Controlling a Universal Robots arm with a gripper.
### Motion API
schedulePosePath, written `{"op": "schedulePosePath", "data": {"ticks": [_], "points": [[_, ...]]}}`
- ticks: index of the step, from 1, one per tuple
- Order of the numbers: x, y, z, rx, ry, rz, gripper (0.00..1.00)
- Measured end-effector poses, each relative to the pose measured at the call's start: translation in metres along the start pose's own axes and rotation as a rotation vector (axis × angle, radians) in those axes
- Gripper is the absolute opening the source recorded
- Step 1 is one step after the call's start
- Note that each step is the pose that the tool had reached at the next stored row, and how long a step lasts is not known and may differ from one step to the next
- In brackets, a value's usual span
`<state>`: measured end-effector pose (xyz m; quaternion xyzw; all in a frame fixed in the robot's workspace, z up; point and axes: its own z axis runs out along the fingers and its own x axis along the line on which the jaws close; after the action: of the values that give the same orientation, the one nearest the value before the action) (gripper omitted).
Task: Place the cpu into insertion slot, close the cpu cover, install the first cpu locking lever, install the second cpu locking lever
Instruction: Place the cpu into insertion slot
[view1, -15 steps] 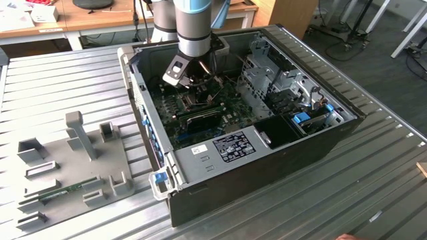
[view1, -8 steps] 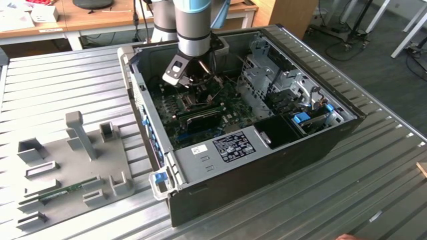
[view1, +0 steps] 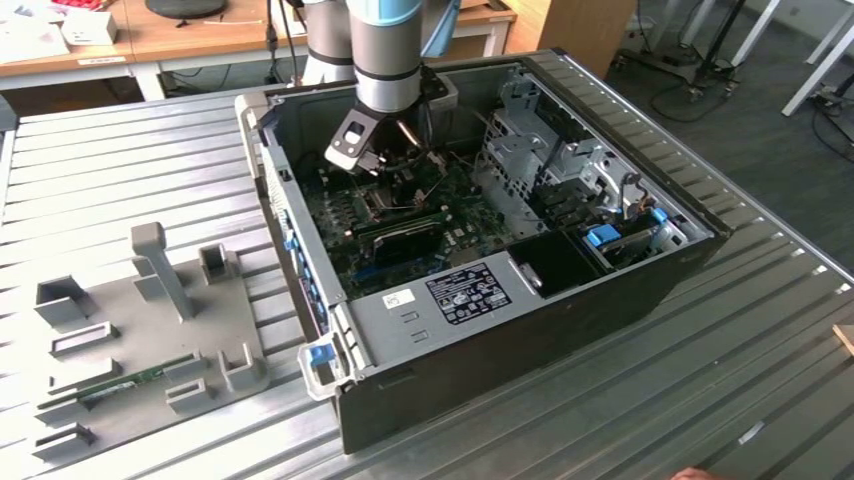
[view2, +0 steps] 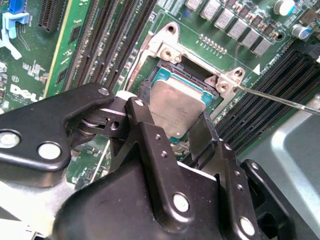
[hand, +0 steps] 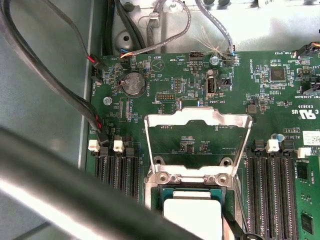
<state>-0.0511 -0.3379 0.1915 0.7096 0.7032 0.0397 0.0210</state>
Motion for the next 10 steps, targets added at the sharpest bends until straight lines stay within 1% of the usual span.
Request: {"op": "schedulePosePath", "data": {"ticks": [10], "points": [[0.0002,0.0000,0.0000,0.0001,0.0000,0.000,0.54]]}}
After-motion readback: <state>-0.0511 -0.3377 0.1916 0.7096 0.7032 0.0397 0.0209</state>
